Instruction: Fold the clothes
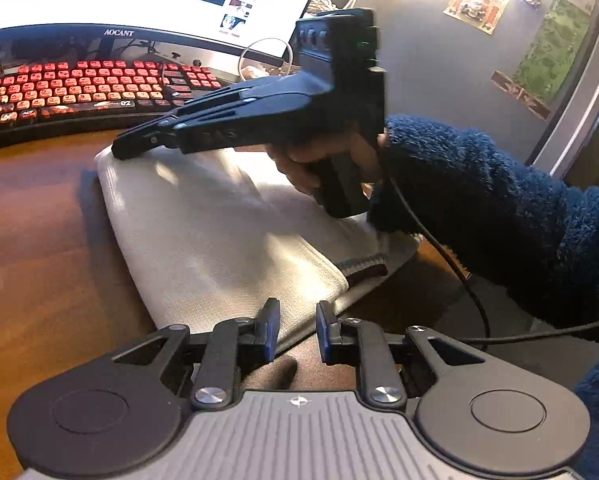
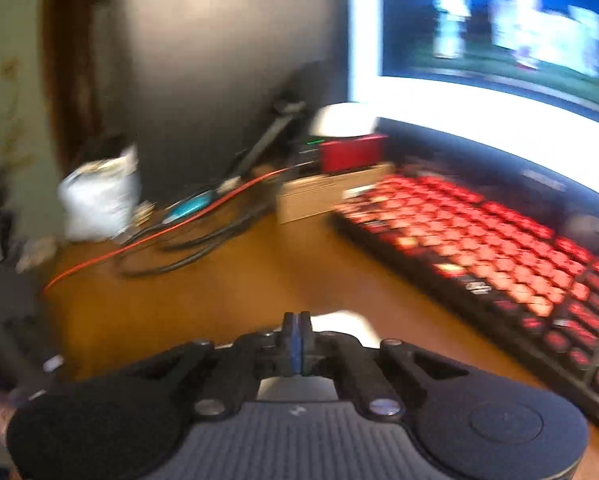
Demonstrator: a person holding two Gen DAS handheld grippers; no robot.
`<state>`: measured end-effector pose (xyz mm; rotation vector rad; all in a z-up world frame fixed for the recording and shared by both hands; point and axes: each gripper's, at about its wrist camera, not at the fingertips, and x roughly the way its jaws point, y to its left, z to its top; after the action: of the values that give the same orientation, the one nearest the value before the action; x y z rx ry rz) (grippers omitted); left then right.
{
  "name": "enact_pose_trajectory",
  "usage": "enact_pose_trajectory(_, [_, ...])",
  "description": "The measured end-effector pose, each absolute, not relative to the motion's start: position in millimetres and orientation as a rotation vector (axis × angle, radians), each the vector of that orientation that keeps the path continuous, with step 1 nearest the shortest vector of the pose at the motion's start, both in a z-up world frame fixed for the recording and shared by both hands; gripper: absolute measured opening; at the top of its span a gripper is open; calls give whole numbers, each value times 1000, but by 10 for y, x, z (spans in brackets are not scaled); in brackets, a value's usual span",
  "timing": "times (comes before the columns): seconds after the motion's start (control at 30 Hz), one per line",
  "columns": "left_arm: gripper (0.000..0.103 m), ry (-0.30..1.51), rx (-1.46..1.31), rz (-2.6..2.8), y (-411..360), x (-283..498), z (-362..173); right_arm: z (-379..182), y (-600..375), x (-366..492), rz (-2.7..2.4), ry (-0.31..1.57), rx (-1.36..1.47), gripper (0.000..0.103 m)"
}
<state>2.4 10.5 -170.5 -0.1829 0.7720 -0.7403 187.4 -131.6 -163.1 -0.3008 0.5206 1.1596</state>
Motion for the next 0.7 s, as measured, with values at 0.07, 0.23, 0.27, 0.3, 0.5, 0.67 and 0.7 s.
enact_pose_trajectory(0.07, [19, 783, -195, -746, 123, 49, -1700, -1644, -1325, 1850, 1123, 508, -300, 0])
enact_pose_trajectory(0.23, [19, 776, -168, -749, 112, 17, -1662, -1646, -1450, 1333, 1193, 512, -303, 6])
enact_pose_trajectory(0.27, [19, 772, -169, -754, 116, 9, -1654, -1652, -1467, 1220, 1216, 526, -300, 6])
enact_pose_trajectory(0.3, [19, 768, -175, -760, 125, 3, -1646, -1670, -1475, 1113, 1244, 543, -306, 6])
enact_pose_trajectory(0.5, [21, 776, -178, -764, 192, 36, -1634, -1619, -1447, 897, 1343, 569, -370, 5])
enact_pose_trajectory(0.67, [21, 794, -168, -757, 160, 43, -1637, -1631, -1515, 1328, 1311, 558, -335, 0])
enact_pose_trajectory(0.7, [22, 791, -152, -760, 138, 37, -1641, -1627, -1540, 1433, 1296, 561, -309, 0])
